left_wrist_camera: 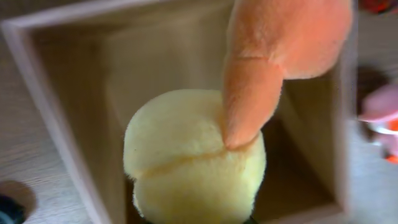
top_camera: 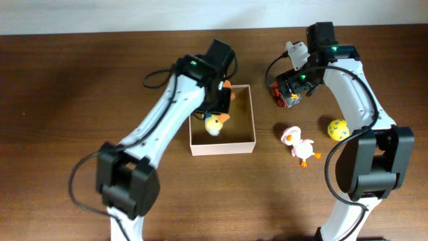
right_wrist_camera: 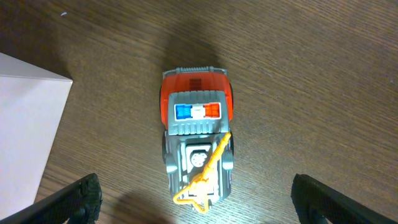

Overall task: Pack container
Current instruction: 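Carry the yellow duck with the left gripper into the pink box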

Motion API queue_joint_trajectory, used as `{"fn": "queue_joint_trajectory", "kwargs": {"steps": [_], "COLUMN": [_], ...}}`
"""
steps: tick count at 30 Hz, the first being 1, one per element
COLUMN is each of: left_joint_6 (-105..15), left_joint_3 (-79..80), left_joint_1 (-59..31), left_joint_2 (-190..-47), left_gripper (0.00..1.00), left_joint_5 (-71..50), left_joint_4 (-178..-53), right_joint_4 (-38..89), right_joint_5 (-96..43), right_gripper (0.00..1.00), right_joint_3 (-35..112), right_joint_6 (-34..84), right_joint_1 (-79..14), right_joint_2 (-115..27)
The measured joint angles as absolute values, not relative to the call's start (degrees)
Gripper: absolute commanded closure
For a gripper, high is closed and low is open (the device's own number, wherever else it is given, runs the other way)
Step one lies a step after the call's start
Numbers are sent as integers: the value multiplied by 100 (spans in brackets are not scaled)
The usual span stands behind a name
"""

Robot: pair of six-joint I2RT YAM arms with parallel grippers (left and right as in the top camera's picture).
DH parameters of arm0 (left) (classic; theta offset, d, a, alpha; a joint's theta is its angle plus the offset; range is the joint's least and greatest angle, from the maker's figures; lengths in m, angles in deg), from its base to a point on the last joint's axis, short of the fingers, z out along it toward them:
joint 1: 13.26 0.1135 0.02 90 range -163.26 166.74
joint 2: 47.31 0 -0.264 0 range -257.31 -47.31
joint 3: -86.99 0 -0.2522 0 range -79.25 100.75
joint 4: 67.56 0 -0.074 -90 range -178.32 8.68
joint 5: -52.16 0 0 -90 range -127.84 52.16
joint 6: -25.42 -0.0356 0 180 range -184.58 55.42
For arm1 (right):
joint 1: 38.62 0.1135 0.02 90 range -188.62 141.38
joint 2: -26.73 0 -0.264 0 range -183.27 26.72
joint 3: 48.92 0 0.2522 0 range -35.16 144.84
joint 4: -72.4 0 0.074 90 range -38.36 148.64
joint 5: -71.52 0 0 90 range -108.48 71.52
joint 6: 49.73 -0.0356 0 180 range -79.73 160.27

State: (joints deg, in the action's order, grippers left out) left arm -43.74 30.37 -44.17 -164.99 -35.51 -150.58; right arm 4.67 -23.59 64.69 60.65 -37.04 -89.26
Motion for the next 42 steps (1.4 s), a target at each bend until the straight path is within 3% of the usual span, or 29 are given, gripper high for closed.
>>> {"fn": "queue_joint_trajectory", "kwargs": {"steps": [26,34,36,39,42], "left_joint_6": [-4024,-4007,-4005,-3985,-3968], "left_joint_3": [3024,3013,3013,3013,3013], "left_joint_1": [-4301,-4301,-4301,-4301,-4297], "left_joint_2": [-16982,-17369,-17371,-17371,-17371], "left_gripper": [98,90,86,67,55], "left_joint_5": [-4799,-4843,-4851,-4882,-4906], "left_joint_4": [-14846,-14726,-14608,-14474,-14404], "right_joint_4": [467,467,467,467,467], "right_joint_5": [-2361,-2361,-2361,-2361,-2361], "right_gripper": [1,1,1,1,1], "right_joint_3": [6469,6469,6469,6469,6469], "right_joint_6": [6065,6063,6065,6065,6067], "right_joint_1": [-3704,-3704,-3704,-3704,-3704], "right_joint_2": [-8926,-8926,-8926,-8926,-8926]}}
